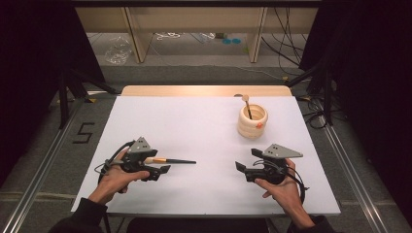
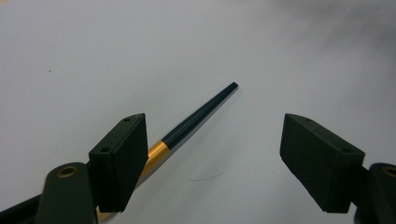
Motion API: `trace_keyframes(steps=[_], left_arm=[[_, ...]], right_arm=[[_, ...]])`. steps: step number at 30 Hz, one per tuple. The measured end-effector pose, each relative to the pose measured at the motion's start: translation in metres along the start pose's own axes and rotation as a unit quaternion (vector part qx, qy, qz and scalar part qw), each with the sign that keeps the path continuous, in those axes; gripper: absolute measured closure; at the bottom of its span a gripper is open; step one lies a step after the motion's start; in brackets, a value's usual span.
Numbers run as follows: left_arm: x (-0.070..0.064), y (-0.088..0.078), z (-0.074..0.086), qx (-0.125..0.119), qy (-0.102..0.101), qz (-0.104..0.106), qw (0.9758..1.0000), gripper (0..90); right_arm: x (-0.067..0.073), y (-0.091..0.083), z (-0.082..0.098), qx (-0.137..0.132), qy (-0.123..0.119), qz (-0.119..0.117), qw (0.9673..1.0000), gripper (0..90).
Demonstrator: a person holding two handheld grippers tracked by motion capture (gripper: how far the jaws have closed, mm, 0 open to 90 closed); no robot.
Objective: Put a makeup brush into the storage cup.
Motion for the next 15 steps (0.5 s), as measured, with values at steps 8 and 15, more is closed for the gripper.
trace_keyframes(steps=[8, 15], left_arm=[[0.017, 0.017, -0.009, 0.059, 0.038, 0.013, 0.9974, 29.1], [0.026, 0.026, -0.014, 0.094, 0.069, 0.016, 0.9931, 33.3]], right_arm=[[0.001, 0.001, 0.0, 0.01, 0.004, -0.004, 0.9999, 22.0], [0.002, 0.002, 0.001, 0.015, 0.003, -0.01, 0.9998, 22.4]])
Point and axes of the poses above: each handheld gripper's, and its own axes: y roughly forward along the jaws, z roughly out of its underside, x roughly to its left, the point moved 1 cm from there along y, roughly forward along the jaws, and after that the axes turned 8 degrees about -z, right-handed, at the moved point
